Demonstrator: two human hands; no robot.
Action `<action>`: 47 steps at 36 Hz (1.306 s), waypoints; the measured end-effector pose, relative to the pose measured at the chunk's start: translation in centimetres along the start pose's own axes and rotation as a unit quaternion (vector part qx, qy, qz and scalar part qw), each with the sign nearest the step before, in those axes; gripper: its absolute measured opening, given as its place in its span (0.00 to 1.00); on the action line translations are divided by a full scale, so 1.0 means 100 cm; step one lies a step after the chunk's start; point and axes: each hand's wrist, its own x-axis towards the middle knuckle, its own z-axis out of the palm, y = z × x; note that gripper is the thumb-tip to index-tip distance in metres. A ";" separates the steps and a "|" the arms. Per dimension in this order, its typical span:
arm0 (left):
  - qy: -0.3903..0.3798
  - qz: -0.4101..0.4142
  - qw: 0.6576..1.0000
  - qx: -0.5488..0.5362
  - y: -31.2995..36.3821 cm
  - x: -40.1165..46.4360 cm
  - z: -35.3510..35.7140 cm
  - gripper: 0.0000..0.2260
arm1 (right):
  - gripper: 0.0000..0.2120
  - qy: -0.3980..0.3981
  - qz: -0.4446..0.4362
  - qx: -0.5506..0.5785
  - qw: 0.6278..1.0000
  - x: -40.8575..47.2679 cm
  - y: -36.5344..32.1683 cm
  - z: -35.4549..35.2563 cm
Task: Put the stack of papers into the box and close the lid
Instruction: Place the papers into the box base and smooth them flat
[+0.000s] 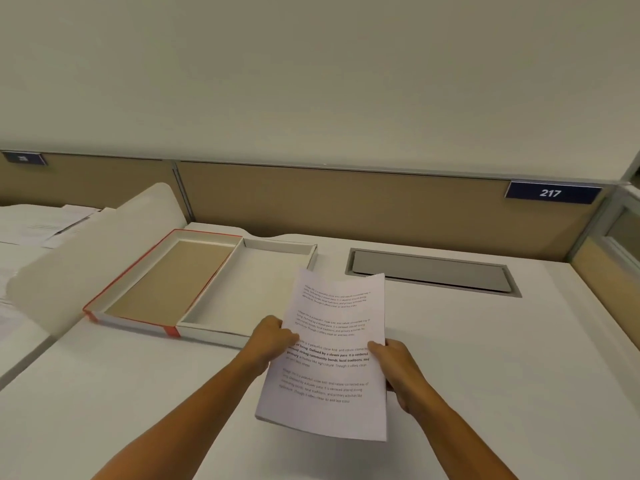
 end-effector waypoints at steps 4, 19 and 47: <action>0.017 0.003 1.000 -0.018 -0.002 0.032 -0.043 0.07 | 0.09 0.011 0.005 0.015 1.000 0.018 -0.022 0.040; 0.012 0.019 0.998 -0.059 -0.008 0.161 -0.164 0.06 | 0.09 0.066 0.023 0.023 0.997 0.103 -0.102 0.160; 0.068 -0.021 0.997 -0.008 -0.046 0.276 -0.179 0.05 | 0.05 0.122 0.076 -0.094 0.985 0.239 -0.111 0.224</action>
